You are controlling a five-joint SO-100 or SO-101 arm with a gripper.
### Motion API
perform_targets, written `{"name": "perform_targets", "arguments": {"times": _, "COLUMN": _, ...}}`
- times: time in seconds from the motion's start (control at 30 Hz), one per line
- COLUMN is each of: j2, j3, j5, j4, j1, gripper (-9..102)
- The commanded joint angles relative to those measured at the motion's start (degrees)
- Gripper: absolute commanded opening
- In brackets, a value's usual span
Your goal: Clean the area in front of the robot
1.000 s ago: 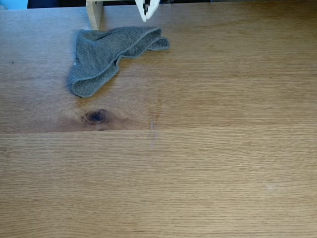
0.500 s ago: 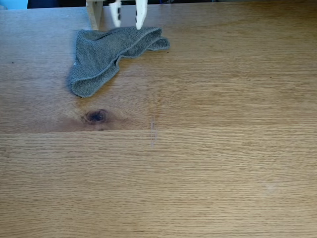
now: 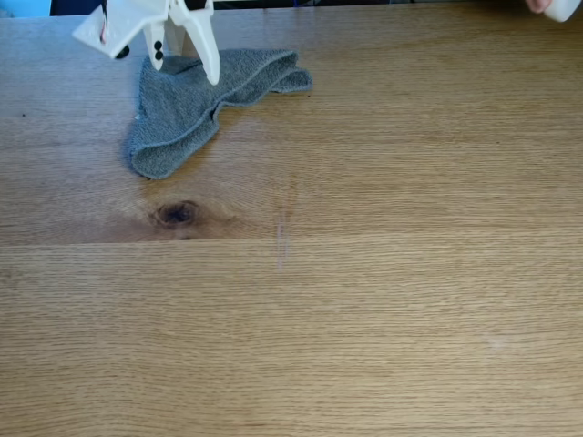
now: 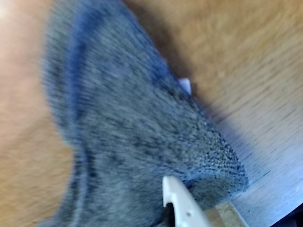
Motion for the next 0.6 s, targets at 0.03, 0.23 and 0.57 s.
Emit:
{"name": "perform_targets", "arguments": {"times": 0.03, "j2": -6.9, "j3": -5.6, "j5": -5.9, "j4": -4.0, "j1": 3.1, "gripper": 46}}
{"name": "perform_targets", "arguments": {"times": 0.23, "j2": -16.7, "j3": -6.0, "j5": -12.7, "j4": -12.7, "j1": 4.6, "gripper": 50}}
{"name": "perform_targets", "arguments": {"times": 0.57, "j2": -28.0, "j3": -6.2, "j5": -17.7, "j4": -24.1, "j1": 5.2, "gripper": 35}}
